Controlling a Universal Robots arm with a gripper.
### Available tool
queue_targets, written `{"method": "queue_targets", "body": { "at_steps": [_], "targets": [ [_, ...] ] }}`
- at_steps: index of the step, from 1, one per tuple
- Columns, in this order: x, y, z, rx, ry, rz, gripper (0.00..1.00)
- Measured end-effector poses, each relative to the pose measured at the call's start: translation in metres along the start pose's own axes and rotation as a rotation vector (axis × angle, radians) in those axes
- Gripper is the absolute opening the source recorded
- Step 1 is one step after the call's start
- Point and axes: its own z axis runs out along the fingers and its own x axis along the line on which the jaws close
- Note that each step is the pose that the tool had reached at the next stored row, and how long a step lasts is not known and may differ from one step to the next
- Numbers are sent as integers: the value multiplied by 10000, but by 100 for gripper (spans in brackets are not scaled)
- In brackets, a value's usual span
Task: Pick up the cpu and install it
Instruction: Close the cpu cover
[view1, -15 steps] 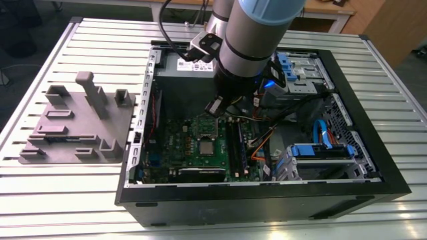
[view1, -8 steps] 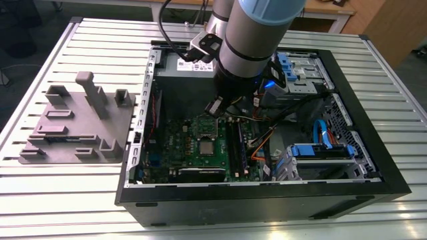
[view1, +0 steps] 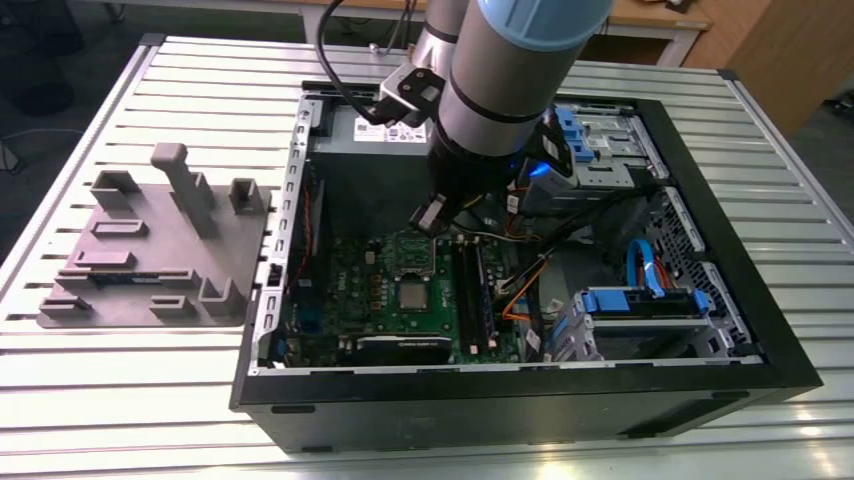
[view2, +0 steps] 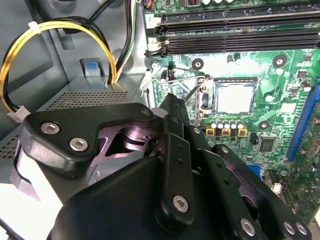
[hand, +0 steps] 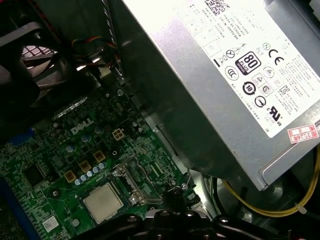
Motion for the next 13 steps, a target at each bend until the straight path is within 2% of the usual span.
{"method": "queue_targets", "body": {
  "at_steps": [13],
  "targets": [
    [52,-31,-18,54,74,7,10]
  ]
}}
